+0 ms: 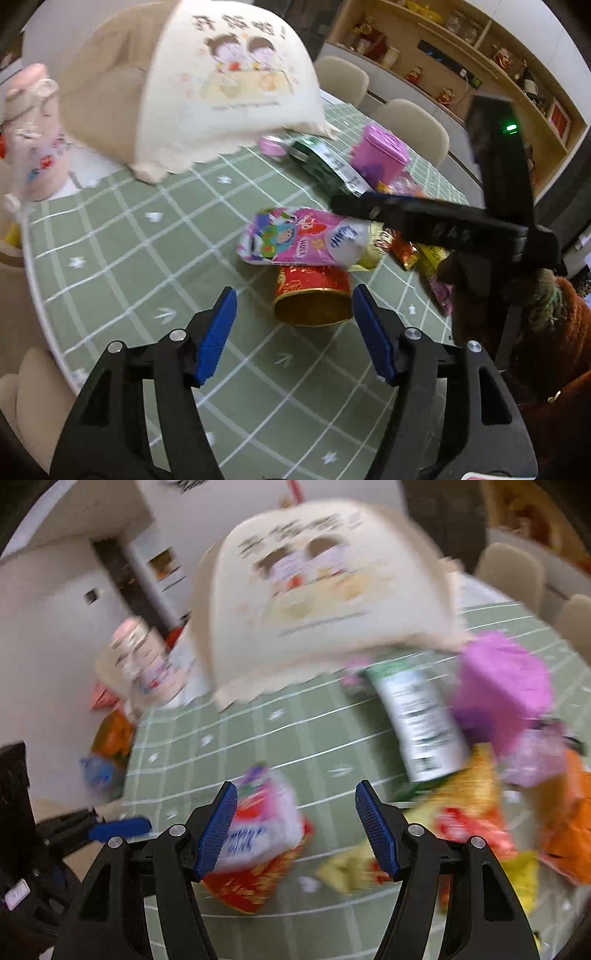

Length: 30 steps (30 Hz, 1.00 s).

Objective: Collect trash
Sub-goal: 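Grasp pink snack wrapper with right tool while left tool grasps red paper cup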

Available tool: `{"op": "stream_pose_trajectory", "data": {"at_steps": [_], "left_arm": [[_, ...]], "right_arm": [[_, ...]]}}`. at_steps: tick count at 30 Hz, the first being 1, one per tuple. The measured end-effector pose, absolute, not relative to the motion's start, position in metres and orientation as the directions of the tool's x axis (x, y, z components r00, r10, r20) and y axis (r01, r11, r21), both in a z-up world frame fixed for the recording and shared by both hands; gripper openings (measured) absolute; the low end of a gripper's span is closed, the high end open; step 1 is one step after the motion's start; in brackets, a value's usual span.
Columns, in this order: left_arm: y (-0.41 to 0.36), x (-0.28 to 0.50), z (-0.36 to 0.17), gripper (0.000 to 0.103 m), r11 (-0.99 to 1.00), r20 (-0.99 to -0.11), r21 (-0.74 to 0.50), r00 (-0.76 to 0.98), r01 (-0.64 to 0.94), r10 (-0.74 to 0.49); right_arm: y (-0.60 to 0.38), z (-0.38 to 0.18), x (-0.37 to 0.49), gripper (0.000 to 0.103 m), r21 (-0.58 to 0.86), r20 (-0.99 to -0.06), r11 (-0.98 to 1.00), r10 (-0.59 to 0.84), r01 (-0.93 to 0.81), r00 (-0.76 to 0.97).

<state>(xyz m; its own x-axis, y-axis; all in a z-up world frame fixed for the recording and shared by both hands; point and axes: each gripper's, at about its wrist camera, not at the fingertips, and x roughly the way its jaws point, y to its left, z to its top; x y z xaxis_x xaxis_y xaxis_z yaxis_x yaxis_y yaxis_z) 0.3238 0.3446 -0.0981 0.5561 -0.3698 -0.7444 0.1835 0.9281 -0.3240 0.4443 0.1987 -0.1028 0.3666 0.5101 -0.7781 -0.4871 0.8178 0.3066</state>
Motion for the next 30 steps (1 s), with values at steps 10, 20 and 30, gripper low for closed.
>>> {"op": "stream_pose_trajectory", "data": {"at_steps": [10,20,30], "left_arm": [[0.37,0.316,-0.098,0.063,0.916,-0.728,-0.395,0.584,0.071,-0.359],[0.291,0.374,-0.12,0.063,0.912,-0.803,-0.365,0.434,0.186,-0.41],[0.253,0.379,-0.137,0.053,0.944,-0.875,-0.321,0.36,0.069,-0.324]], "right_arm": [[0.172,-0.092,0.429,0.017,0.316,-0.756,0.844,0.5,-0.434,0.422],[0.049,-0.071,0.366,0.017,0.192,-0.776,0.963,0.268,-0.191,0.571],[-0.043,-0.069,0.307,0.017,0.164,-0.753,0.981,0.192,-0.104,0.63]]}}
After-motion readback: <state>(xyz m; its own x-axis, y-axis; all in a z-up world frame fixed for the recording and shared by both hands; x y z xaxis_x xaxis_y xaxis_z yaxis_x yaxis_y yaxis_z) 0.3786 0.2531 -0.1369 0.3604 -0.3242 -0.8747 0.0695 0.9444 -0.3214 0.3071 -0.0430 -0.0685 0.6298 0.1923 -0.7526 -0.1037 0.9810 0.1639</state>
